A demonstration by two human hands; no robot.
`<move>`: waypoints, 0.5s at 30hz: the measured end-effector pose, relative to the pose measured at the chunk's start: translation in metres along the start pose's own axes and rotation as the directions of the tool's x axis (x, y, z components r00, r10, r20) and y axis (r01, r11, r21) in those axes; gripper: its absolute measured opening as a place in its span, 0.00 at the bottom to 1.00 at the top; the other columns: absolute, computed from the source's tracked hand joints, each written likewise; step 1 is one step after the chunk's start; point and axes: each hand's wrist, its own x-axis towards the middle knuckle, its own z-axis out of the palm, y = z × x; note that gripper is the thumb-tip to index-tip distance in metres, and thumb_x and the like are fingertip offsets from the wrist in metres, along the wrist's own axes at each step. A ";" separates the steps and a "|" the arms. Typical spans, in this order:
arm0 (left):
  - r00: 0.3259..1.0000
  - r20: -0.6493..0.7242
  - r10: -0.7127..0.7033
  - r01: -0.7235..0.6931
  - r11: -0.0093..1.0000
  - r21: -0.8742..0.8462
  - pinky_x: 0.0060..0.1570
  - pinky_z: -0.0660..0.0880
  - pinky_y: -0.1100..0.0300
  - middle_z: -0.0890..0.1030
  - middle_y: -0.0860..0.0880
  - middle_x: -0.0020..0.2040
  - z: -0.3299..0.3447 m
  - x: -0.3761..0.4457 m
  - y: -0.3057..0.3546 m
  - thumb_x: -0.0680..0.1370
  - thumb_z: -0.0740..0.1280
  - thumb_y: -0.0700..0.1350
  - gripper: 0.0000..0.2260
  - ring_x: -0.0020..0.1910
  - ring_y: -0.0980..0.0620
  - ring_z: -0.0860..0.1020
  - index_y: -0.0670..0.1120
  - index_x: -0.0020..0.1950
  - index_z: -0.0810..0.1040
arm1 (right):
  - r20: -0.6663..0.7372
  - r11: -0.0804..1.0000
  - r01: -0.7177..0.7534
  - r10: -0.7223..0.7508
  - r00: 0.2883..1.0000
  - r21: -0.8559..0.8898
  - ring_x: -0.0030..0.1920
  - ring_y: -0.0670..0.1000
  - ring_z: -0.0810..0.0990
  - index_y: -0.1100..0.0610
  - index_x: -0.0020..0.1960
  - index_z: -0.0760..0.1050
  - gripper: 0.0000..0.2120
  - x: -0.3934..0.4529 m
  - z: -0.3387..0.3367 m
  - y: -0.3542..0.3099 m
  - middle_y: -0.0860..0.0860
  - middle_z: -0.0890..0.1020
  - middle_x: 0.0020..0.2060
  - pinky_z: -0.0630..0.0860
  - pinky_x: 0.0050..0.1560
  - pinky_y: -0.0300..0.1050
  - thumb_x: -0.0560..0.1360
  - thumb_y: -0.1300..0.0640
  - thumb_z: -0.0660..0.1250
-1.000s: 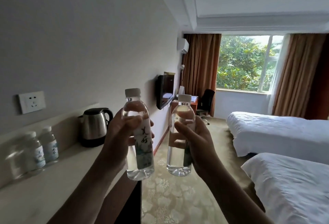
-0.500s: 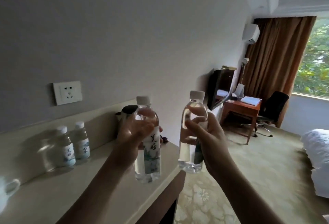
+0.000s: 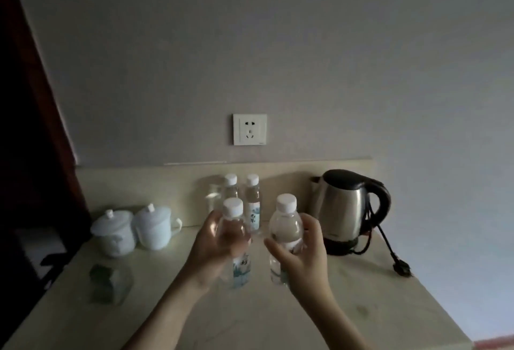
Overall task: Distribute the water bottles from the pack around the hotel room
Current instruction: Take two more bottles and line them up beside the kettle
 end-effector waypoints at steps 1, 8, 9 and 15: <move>0.999 -0.043 -0.015 0.016 1.000 0.018 0.49 0.76 0.49 0.82 0.41 0.45 -0.003 -0.004 -0.011 0.60 0.76 0.42 0.24 0.45 0.46 0.81 0.45 0.54 0.74 | 0.010 1.000 -0.014 0.014 1.000 0.000 0.49 0.49 0.82 0.52 0.59 0.72 0.30 0.000 0.006 0.013 0.50 0.82 0.49 0.79 0.49 0.46 0.61 0.50 0.80; 0.951 -0.310 0.017 0.007 0.997 0.078 0.47 0.79 0.60 0.86 0.44 0.51 -0.024 -0.034 -0.058 0.59 0.76 0.46 0.25 0.49 0.50 0.83 0.46 0.54 0.77 | 0.035 0.999 -0.048 0.048 0.998 0.016 0.46 0.46 0.82 0.45 0.56 0.70 0.28 -0.014 0.026 0.068 0.51 0.80 0.48 0.78 0.44 0.37 0.61 0.55 0.81; 0.944 -0.328 0.032 0.001 0.995 0.097 0.47 0.79 0.60 0.86 0.45 0.51 -0.026 -0.037 -0.061 0.59 0.76 0.46 0.24 0.49 0.51 0.83 0.48 0.54 0.77 | 0.034 0.998 -0.059 0.058 0.998 0.027 0.46 0.48 0.82 0.44 0.56 0.70 0.28 -0.015 0.026 0.071 0.51 0.80 0.49 0.79 0.45 0.40 0.61 0.53 0.80; 0.948 -0.314 -0.047 0.113 0.974 0.196 0.40 0.77 0.66 0.86 0.54 0.43 -0.023 -0.056 -0.085 0.59 0.77 0.41 0.24 0.41 0.60 0.83 0.46 0.53 0.77 | 0.175 0.978 -0.175 0.193 0.965 -0.116 0.52 0.44 0.81 0.42 0.60 0.68 0.31 -0.033 0.017 0.090 0.48 0.78 0.54 0.81 0.51 0.46 0.63 0.57 0.78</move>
